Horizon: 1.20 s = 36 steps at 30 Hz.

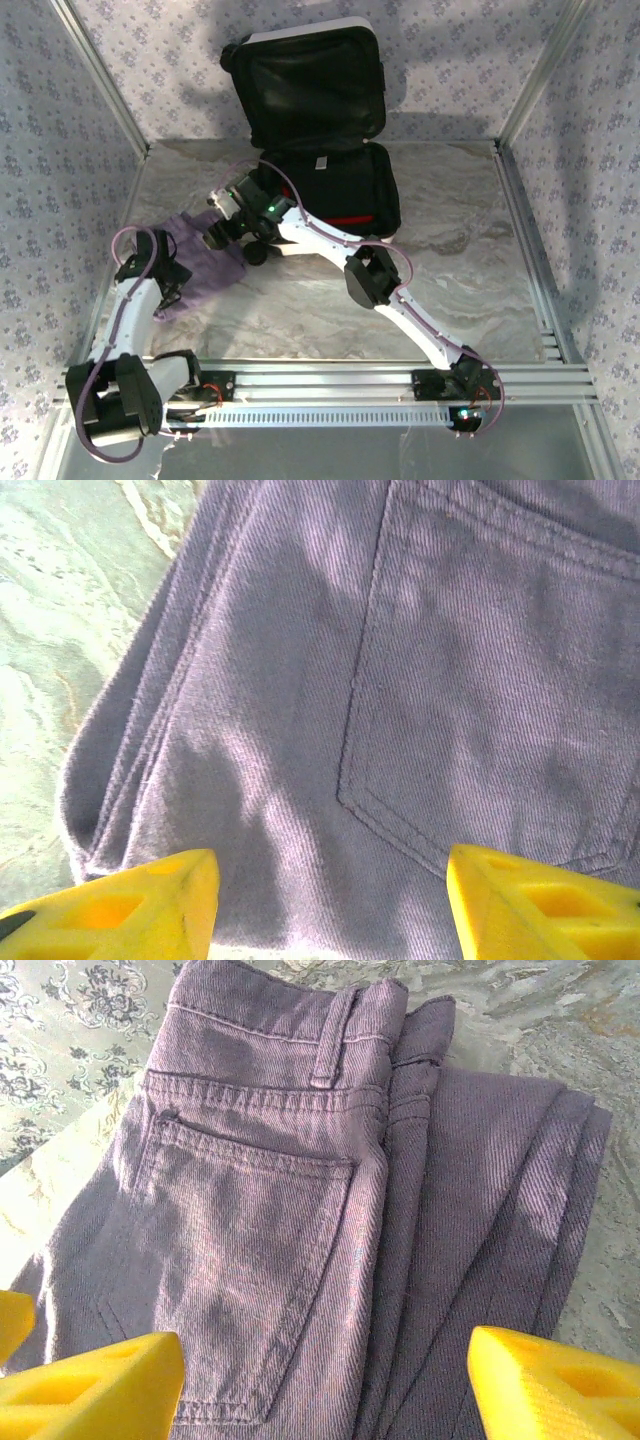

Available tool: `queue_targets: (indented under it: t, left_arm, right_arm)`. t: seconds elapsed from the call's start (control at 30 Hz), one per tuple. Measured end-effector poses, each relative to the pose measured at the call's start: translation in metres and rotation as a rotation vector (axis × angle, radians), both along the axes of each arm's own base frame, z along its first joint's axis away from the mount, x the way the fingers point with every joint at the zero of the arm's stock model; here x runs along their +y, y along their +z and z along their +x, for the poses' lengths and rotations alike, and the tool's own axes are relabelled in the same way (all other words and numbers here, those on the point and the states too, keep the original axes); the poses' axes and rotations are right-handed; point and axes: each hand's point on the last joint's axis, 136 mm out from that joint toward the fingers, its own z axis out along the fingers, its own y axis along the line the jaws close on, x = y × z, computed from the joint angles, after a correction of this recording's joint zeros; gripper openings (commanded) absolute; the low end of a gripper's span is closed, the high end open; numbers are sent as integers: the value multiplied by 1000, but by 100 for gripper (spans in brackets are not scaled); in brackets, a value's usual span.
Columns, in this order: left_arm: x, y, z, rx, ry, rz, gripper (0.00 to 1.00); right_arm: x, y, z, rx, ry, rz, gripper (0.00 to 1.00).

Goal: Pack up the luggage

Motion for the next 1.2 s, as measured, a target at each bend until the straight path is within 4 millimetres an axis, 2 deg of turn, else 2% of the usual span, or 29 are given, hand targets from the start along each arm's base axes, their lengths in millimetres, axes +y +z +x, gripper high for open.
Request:
queue_targets:
  t: [0.2,0.47,0.7,0.9,1.03,1.2]
  left_arm:
    - [10,4,-3,-16,41,8,62]
    - [11,-11,-5,6,49,-27,62]
    - [8,-18,-2,17,38,-43,62]
    - [11,-12,-2,-4,44,-25,62]
    - [15,-8,-2,-15,55,-3,62]
    - [19,-11,-3,-4,64,8,62]
  right_arm:
    - [4,-4,0,-60,-33,-32,77]
    - [15,-39,-35,-74,-29,-125,77]
    - [11,-41,-26,-80,-63,-136,75]
    - [11,-51,-34,-64,-11,-132,71]
    - [13,-54,-55,-74,54,-126,69]
    - [-2,-62,-91,-48,126,-145,66]
